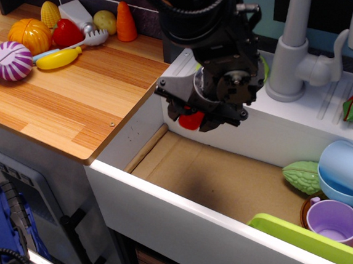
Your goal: Put sushi on plate
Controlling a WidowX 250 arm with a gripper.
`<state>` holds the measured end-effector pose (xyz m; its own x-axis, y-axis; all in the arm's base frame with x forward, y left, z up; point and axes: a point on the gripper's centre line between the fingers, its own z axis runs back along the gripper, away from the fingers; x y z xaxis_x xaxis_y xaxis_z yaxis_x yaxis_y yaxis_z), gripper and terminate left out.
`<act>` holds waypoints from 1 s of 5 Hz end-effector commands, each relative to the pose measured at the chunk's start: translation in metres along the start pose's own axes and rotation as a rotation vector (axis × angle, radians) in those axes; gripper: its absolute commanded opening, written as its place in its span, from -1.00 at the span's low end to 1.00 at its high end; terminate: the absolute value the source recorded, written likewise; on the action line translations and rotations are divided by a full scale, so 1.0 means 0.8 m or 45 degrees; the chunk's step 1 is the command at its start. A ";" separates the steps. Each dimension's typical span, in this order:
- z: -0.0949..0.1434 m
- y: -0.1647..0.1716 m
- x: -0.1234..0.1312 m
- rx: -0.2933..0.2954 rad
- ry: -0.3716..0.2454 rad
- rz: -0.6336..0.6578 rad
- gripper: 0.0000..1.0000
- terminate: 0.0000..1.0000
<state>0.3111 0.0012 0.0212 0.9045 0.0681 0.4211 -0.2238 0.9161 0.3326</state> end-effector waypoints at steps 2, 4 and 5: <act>0.008 0.001 0.093 -0.129 -0.129 -0.227 -1.00 -1.00; -0.025 0.005 0.120 -0.231 -0.167 -0.269 -1.00 -1.00; -0.029 0.005 0.132 -0.284 -0.159 -0.284 1.00 1.00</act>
